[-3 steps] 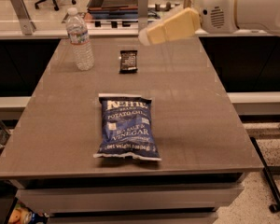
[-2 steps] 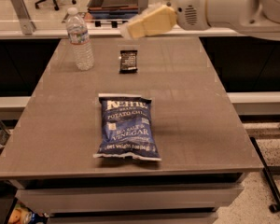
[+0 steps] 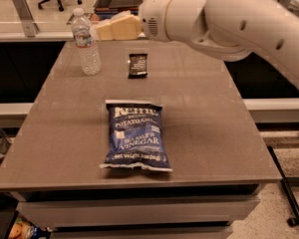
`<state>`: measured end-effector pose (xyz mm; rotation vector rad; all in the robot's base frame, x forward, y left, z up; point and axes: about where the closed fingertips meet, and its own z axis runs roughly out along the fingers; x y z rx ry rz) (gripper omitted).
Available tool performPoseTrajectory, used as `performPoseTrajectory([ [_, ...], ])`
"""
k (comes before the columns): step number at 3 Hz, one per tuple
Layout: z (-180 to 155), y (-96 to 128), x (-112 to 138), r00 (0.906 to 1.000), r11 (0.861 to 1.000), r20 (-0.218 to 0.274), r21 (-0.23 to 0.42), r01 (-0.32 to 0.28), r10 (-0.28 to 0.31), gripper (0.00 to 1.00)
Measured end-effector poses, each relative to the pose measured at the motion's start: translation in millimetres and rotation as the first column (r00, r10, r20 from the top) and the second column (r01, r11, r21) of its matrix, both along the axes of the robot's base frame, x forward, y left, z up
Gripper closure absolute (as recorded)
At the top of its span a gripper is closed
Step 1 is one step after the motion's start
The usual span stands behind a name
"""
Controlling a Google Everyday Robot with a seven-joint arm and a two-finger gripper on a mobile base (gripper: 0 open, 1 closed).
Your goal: Knock water bottle over
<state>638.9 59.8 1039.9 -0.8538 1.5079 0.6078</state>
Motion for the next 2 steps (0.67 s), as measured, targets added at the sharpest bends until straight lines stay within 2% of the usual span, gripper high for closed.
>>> performPoseTrajectory([
  [1, -13.7, 26.7, 25.4, 0.9997, 0.997, 0.020, 0.082, 0.012, -0.014, 0.00],
  [2, -30.7, 50.6, 46.5, 0.9996, 0.993, 0.028, 0.122, 0.000, -0.003, 0.00],
])
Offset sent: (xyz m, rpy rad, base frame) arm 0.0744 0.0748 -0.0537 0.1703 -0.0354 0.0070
